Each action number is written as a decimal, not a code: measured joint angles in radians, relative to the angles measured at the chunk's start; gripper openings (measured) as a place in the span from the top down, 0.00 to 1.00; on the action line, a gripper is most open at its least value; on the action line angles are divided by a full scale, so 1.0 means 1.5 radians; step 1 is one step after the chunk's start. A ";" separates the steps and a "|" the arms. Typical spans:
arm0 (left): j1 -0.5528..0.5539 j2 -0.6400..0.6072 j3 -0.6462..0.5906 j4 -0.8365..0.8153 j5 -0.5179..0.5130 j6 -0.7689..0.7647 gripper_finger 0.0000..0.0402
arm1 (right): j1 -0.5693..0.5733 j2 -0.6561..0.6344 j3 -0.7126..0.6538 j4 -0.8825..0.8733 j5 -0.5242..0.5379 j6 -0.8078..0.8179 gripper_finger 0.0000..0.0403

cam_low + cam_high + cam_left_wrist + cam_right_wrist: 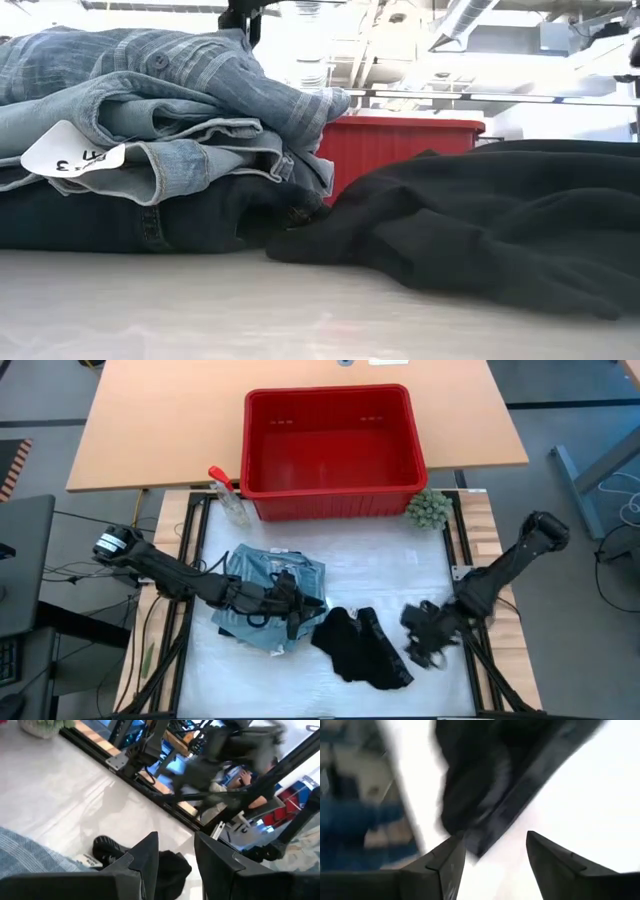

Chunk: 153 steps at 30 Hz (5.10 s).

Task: Fold Laundry from Bin
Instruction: Fold the black underwear

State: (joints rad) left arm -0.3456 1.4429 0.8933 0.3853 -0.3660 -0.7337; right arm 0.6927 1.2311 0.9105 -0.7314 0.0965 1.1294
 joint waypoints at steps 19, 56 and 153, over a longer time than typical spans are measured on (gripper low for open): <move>-0.010 -0.001 0.014 -0.039 -0.025 0.040 0.72 | -0.301 0.008 -0.257 0.368 0.041 -0.033 0.41; 0.029 -0.009 0.092 0.076 0.198 0.224 0.72 | -0.200 0.084 0.399 -0.066 -0.136 -0.668 0.95; 0.005 0.072 0.273 -0.344 -0.252 0.213 1.00 | -0.290 0.316 0.761 -0.560 0.000 -0.636 0.70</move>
State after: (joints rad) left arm -0.3385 1.5506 1.3023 -0.1304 -0.7440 -0.4147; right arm 0.2576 1.7052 2.0514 -1.5709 0.0964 0.1753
